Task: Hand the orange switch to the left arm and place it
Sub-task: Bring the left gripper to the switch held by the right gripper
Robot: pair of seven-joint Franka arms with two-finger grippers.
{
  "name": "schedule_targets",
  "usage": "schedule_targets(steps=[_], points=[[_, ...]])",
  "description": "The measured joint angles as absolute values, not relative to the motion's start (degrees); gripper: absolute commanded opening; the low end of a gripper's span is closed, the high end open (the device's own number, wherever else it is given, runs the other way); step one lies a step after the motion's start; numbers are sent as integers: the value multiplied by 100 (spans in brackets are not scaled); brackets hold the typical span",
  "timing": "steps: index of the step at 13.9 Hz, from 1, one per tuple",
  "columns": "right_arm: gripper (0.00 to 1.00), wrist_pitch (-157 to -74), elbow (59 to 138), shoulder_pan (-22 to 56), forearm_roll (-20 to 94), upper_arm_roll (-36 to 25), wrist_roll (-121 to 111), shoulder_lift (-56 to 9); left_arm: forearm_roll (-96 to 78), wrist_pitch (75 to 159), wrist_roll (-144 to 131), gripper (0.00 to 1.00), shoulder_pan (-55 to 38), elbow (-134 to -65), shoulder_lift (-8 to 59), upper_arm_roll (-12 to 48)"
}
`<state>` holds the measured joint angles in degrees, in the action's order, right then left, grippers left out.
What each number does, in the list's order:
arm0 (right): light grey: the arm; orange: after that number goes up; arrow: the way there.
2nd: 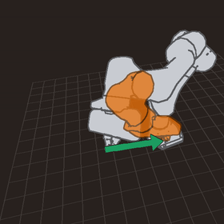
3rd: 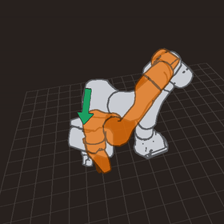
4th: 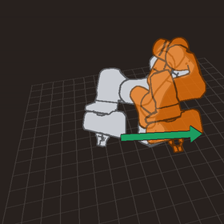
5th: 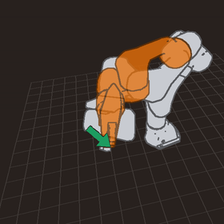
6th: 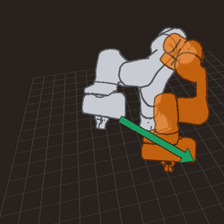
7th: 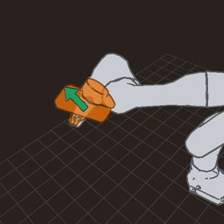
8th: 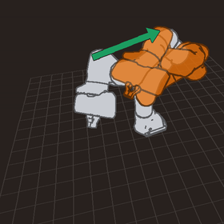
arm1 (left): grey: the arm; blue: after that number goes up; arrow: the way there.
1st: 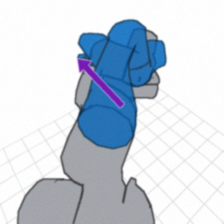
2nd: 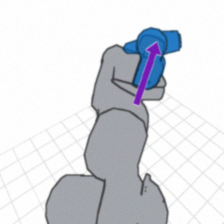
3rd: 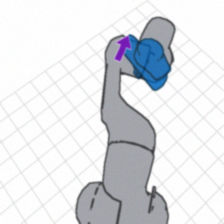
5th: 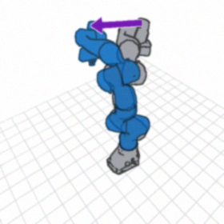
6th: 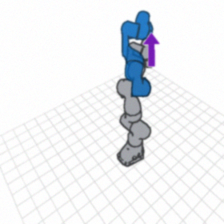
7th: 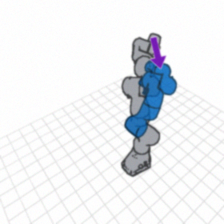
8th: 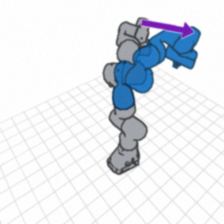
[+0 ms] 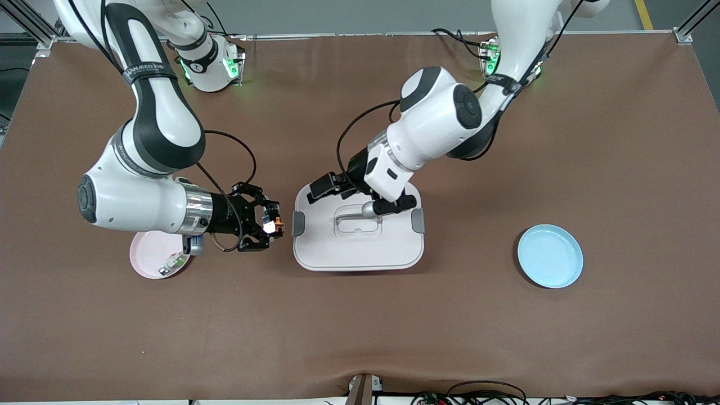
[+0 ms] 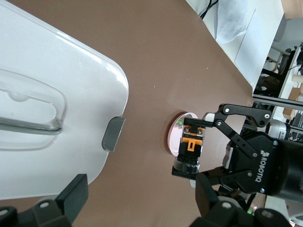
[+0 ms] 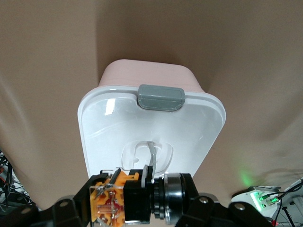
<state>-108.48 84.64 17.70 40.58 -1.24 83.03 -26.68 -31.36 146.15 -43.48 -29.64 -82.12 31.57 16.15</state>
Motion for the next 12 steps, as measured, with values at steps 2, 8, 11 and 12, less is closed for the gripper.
schedule_targets(steps=[2, 8, 11, 12], points=[[0, -10848, 8464, 1813, 4059, -120, 8381, -2668, -3136, 14935, -4357, 100, -3141, -8210, 3308, 1615], [0, -10848, 8464, 2007, 4063, -108, 8513, -2668, -3136, 15076, -4288, 100, -3351, -8183, 3396, 1614], [0, -10850, 8464, 2134, 4063, -106, 8552, -2668, -3136, 15203, -4287, 100, -3359, -8161, 3415, 1614], [0, -10850, 8464, 2170, 4063, -106, 8565, -2668, -3136, 15242, -4287, 100, -3359, -8152, 3431, 1611]])
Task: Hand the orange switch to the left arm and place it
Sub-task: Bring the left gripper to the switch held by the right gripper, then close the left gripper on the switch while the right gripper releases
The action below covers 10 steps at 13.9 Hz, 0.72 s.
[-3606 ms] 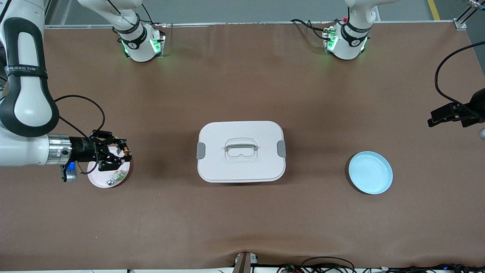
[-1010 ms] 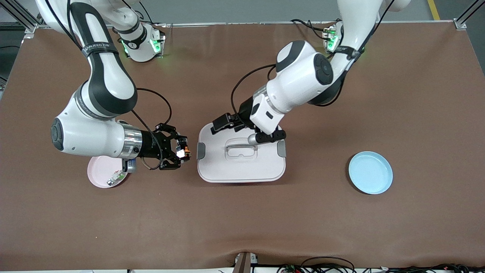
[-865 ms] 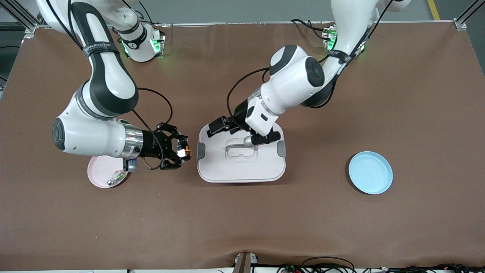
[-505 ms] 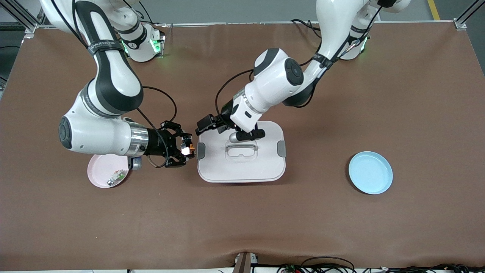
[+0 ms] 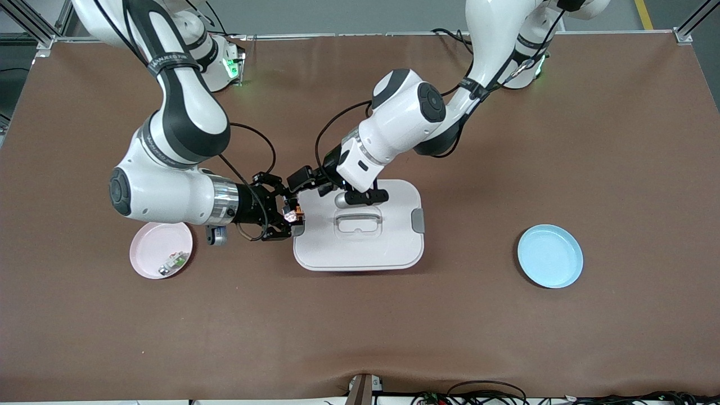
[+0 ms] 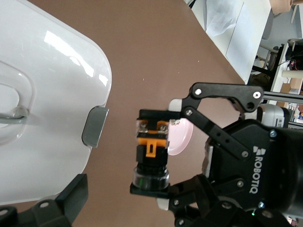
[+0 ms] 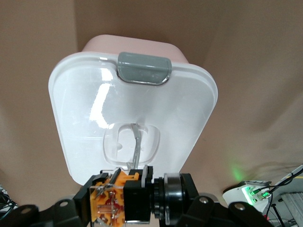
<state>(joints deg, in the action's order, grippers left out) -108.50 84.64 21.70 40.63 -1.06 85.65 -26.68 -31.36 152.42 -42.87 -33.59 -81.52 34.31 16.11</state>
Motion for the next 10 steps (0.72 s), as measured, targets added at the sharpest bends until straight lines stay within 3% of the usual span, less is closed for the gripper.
schedule_targets(steps=[10], points=[[0, -10849, 8457, 2360, 4064, -87, 8740, -2668, -3136, 15485, -4287, 97, -3365, -8112, 3652, 1602]])
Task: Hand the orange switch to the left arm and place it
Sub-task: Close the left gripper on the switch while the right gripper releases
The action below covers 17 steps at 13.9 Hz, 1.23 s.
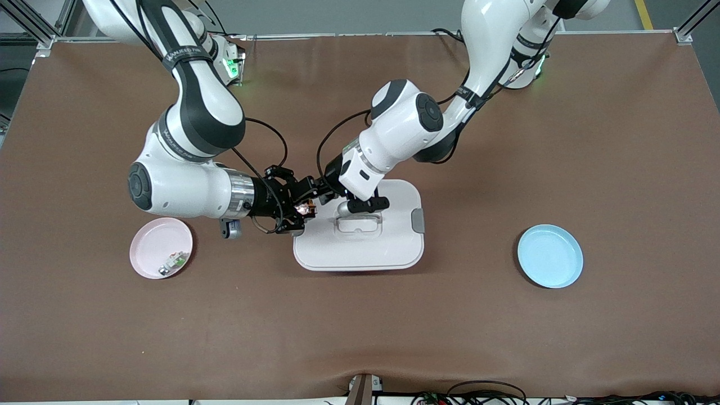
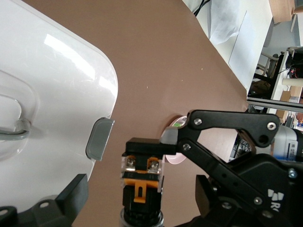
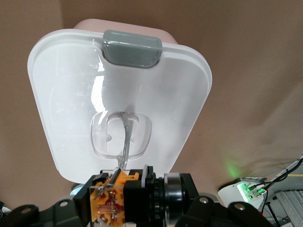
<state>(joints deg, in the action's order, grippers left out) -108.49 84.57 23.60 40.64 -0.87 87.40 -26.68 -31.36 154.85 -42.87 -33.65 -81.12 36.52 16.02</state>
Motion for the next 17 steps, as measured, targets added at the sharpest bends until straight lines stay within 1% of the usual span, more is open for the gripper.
schedule_targets(steps=[1, 2, 3, 4, 7, 8, 10, 15, 16, 17], points=[[0, -10849, 8453, 2361, 4066, -87, 8742, -2668, -3136, 15486, -4287, 77, -3365, -8112, 3652, 1602], [0, -10849, 8452, 2362, 4076, -87, 8744, -2668, -3136, 15488, -4287, 61, -3366, -8111, 3652, 1603], [0, -10849, 8449, 2364, 4084, -87, 8746, -2668, -3136, 15490, -4287, 46, -3367, -8110, 3652, 1603], [0, -10849, 8445, 2366, 4090, -86, 8747, -2668, -3136, 15490, -4287, 34, -3367, -8109, 3652, 1603], [0, -10849, 8438, 2371, 4097, -83, 8749, -2668, -3136, 15493, -4287, 10, -3368, -8105, 3652, 1603], [0, -10849, 8437, 2372, 4098, -81, 8750, -2668, -3136, 15494, -4287, 4, -3369, -8104, 3652, 1603], [0, -10842, 8433, 2372, 4114, -84, 8751, -2668, -3136, 15501, -4244, 2, -3369, -8099, 3652, 1603], [0, -10842, 8429, 2372, 4115, -86, 8751, -2668, -3136, 15504, -4244, 2, -3369, -8096, 3652, 1603], [16, -10840, 8428, 2372, 4115, -87, 8751, -2668, -3136, 15504, -4244, 2, -3369, -8095, 3652, 1603], [88, -10838, 8428, 2372, 4115, -88, 8751, -2668, -3136, 15504, -4244, 2, -3370, -8095, 3652, 1603]])
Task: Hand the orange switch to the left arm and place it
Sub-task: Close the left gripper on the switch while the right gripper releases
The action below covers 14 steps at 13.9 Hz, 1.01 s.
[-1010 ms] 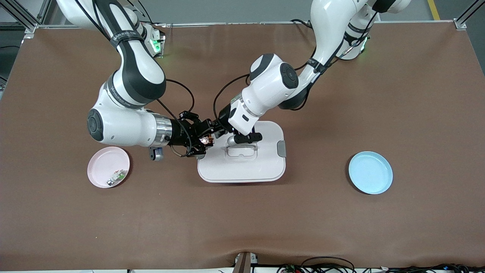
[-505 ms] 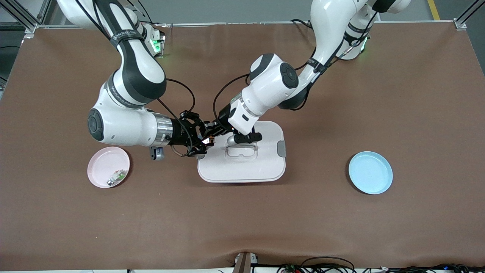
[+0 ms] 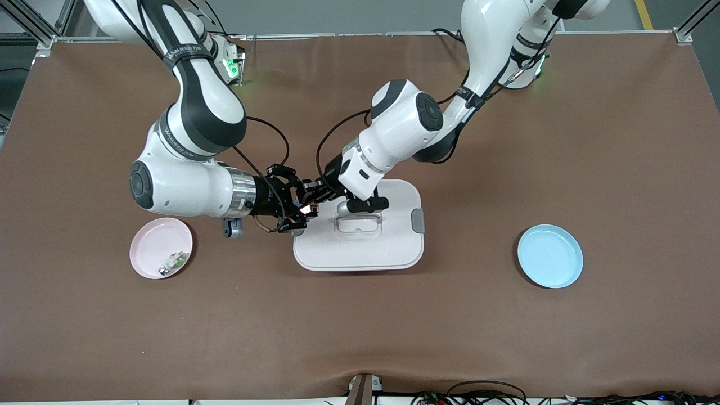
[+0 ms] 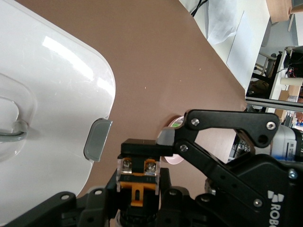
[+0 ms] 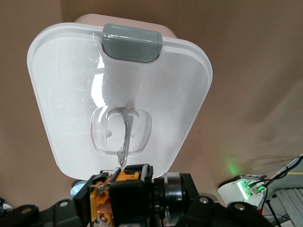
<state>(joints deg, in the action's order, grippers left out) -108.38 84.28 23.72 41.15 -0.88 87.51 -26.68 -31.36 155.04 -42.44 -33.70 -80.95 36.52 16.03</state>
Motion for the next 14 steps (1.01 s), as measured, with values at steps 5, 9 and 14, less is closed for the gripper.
schedule_targets(steps=[5, 9, 14], points=[[100, -10843, 8424, 2372, 4109, -89, 8751, -2668, -3136, 15505, -4261, 2, -3371, -8074, 3652, 1604], [100, -10668, 8403, 2288, 3835, -163, 7982, -2665, -3136, 15505, -4262, 2, -3372, -8012, 3649, 1604], [100, -9950, 8263, 1825, 2462, -207, 6228, -2607, -3136, 15495, -4262, 2, -3358, -8051, 3525, 1596]])
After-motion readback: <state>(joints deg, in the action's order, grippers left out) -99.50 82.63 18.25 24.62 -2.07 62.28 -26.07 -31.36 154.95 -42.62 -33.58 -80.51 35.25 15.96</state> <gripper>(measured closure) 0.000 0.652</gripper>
